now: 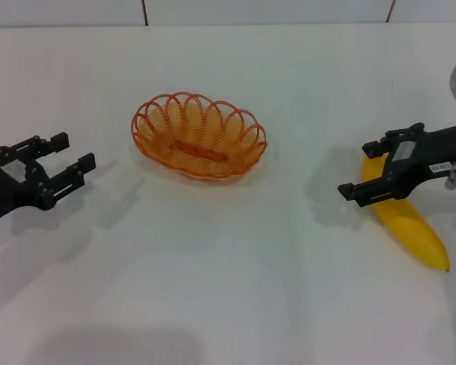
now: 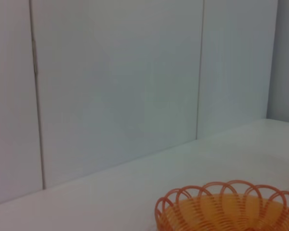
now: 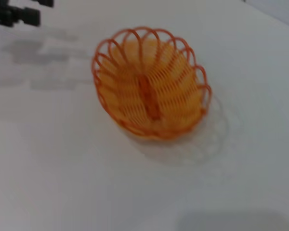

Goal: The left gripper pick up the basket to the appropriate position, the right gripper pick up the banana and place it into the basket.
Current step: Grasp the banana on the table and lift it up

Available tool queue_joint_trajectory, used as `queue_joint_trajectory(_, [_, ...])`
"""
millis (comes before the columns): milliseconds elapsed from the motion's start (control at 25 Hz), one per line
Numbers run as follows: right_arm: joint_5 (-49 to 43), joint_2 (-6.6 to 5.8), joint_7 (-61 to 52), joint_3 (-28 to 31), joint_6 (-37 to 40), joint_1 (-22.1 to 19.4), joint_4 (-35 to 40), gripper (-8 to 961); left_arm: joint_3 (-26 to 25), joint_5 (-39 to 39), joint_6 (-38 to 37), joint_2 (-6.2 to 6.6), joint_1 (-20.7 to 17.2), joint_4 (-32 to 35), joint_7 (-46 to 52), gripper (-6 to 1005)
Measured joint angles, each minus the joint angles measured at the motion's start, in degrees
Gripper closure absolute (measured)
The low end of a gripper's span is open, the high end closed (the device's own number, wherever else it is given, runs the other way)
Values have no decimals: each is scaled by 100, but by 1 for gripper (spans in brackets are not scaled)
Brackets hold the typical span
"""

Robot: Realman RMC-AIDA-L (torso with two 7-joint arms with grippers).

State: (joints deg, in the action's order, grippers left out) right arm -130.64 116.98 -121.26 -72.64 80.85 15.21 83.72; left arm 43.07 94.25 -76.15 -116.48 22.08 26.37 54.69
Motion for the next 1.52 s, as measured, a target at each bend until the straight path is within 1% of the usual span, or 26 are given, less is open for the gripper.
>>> queue_joint_trajectory(200, [-528, -2, -311, -11, 16, 26, -13, 89, 26, 13, 42, 2, 26, 0, -2, 416])
queue_joint_trajectory(440, [-798, 1, -485, -59, 6, 35, -112, 103, 31, 6, 100, 2, 27, 0, -2, 417])
queue_joint_trajectory(720, [-1363, 0, -881, -216, -44, 86, -226, 120, 35, 15, 177, -3, 53, -18, -26, 415])
queue_joint_trajectory(1120, [-1558, -1, -951, -336, -136, 377, -777, 145, 35, 24, 225, -20, 76, -34, -63, 414])
queue_joint_trajectory(1520, [-1551, -12, -1028, -295, -215, 396, -843, 169, 44, 33, 291, -25, 95, -44, -64, 414])
